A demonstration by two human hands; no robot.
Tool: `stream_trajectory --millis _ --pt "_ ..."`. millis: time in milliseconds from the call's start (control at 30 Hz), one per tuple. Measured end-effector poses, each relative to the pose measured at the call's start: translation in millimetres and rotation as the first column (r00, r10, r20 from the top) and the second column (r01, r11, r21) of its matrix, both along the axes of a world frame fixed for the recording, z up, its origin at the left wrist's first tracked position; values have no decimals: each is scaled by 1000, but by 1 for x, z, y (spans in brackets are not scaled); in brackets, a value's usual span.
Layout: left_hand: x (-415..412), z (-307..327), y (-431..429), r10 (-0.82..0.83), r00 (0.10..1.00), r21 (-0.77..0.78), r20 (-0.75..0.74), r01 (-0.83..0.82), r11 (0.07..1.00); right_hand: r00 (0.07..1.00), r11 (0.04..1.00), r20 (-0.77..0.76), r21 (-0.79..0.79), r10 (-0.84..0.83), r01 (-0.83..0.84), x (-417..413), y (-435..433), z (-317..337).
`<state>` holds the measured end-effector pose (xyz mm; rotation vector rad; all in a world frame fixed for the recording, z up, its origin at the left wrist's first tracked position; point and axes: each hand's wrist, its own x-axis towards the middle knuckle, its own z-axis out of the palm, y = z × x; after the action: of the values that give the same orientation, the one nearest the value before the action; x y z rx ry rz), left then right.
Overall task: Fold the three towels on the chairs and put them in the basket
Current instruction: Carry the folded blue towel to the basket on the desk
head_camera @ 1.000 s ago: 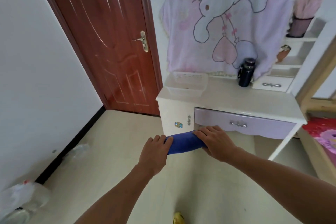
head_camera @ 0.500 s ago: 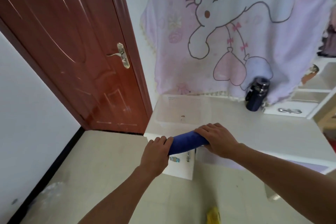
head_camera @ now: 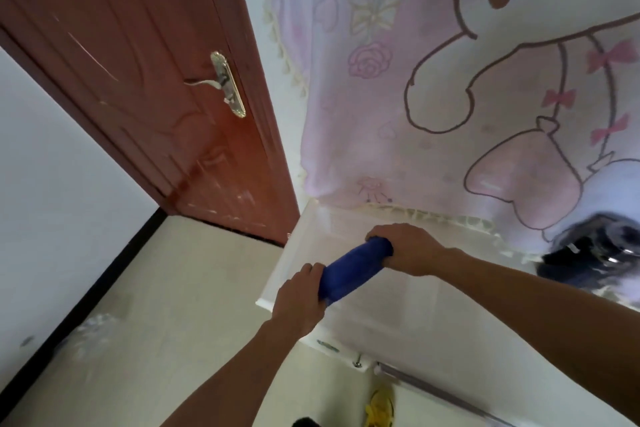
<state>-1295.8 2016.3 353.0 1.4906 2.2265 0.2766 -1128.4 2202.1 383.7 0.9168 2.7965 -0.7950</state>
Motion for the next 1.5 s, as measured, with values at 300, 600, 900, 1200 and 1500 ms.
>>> stream_trajectory --millis 300,600,900,1200,1500 --pt "-29 -34 39 318 865 -170 388 -272 947 965 895 -60 -393 -255 212 -77 53 -43" --pt "-38 -53 33 34 996 -199 82 -17 980 973 974 171 -138 -157 181 -134 53 -91" --pt "-46 -54 25 -430 903 -373 -4 397 838 956 891 282 410 78 -194 -141 37 -96" --pt "-51 -62 37 -465 884 -411 40 439 799 950 970 295 178 105 -163 -139 30 -126" --pt "-47 -59 25 -529 847 -394 -48 471 789 895 981 422 59 142 -184 -146 27 -112"
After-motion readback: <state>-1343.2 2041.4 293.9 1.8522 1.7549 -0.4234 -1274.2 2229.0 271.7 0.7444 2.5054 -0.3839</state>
